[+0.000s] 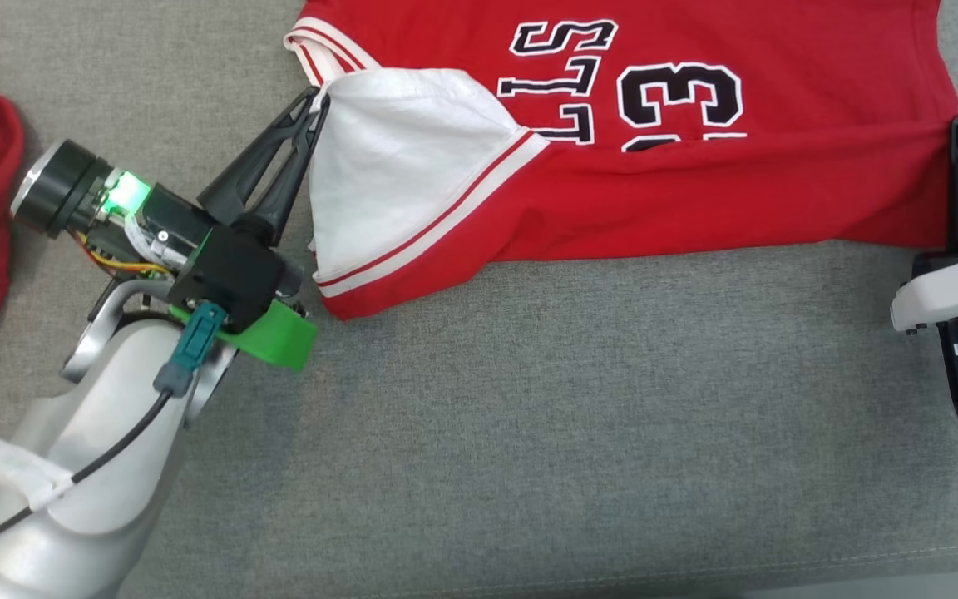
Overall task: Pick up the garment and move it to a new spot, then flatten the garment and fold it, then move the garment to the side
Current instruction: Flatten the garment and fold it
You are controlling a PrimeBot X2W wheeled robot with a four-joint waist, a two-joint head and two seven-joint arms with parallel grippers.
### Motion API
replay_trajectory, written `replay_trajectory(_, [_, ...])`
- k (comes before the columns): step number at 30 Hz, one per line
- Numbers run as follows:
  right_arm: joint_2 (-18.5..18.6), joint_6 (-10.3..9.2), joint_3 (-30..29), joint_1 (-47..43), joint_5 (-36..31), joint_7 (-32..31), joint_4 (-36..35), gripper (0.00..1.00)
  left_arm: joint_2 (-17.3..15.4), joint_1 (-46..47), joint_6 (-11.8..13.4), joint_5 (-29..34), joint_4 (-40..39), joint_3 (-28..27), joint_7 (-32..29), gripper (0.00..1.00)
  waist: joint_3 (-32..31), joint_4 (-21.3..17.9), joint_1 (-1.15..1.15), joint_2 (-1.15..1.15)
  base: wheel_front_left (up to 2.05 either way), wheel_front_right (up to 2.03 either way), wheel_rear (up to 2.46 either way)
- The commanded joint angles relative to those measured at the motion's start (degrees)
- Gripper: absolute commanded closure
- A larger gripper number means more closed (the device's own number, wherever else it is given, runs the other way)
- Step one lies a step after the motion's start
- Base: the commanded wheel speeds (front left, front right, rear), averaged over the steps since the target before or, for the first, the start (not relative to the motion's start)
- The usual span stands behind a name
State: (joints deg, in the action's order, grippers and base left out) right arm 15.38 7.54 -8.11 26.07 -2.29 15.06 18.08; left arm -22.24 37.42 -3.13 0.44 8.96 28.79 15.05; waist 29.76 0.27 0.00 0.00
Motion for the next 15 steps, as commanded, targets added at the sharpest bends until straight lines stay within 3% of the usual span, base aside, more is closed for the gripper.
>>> replay_trajectory(1, [-0.04,-0.1,0.21,1.06,-0.59,0.16,0.4,1.0,-0.14,1.4,-0.38,0.88,0.99,0.31,0.14,1.0,0.78,0.16,0.0,0.0,0.0,0.0,0.0])
replay_trajectory(3, [-0.17,-0.1,0.73,1.56,-0.82,0.17,1.5,0.98,-0.06,2.51,-0.25,1.56,3.06,0.82,0.15,1.0,0.97,0.14,0.0,0.0,0.0,0.0,0.0])
replay_trajectory(4, [-0.24,-0.1,1.01,1.94,-0.89,0.17,1.97,0.73,0.37,3.06,-0.06,1.38,3.78,0.93,0.16,1.0,0.99,0.09,0.0,0.0,0.0,0.0,0.0])
replay_trajectory(5, [-0.26,-0.1,1.14,2.23,-0.94,0.16,2.24,0.58,0.69,3.22,0.02,0.91,4.41,0.98,0.15,1.0,0.95,0.05,0.0,0.0,0.0,0.0,0.0])
replay_trajectory(6, [-0.38,-0.1,1.15,2.5,-1.1,0.17,2.34,0.0,1.14,3.32,-0.04,0.24,4.7,0.9,0.15,1.0,0.84,-0.01,0.0,0.0,0.0,0.0,0.0])
replay_trajectory(7, [-0.64,-0.1,0.82,2.75,-1.12,0.17,1.77,0.0,1.57,3.23,0.26,-0.57,4.64,0.44,0.15,1.0,0.71,-0.06,0.0,0.0,0.0,0.0,0.0])
replay_trajectory(8, [-0.93,-0.1,0.5,2.47,-1.17,0.17,1.1,0.0,1.97,2.51,0.55,-1.7,4.69,-0.08,0.15,0.59,0.47,-0.1,0.0,0.0,0.0,0.0,0.0])
replay_trajectory(9, [-1.05,-0.1,0.29,1.89,-1.37,0.16,0.5,0.0,2.27,1.86,0.91,-2.36,4.28,-0.55,0.15,0.25,0.23,-0.13,0.0,0.0,0.0,0.0,0.0])
replay_trajectory(10, [-1.23,-0.1,0.0,1.01,-1.54,0.16,-0.36,0.0,2.66,0.96,1.39,-3.1,3.58,-1.27,0.15,0.0,-0.14,-0.18,0.0,0.0,0.0,0.0,0.0])
replay_trajectory(15, [-1.94,-0.1,-1.58,-2.71,-1.6,0.16,-4.45,0.0,3.92,-6.0,3.14,-7.07,-0.11,-4.58,0.09,0.0,-2.12,-0.51,0.0,0.0,0.0,0.0,0.0])
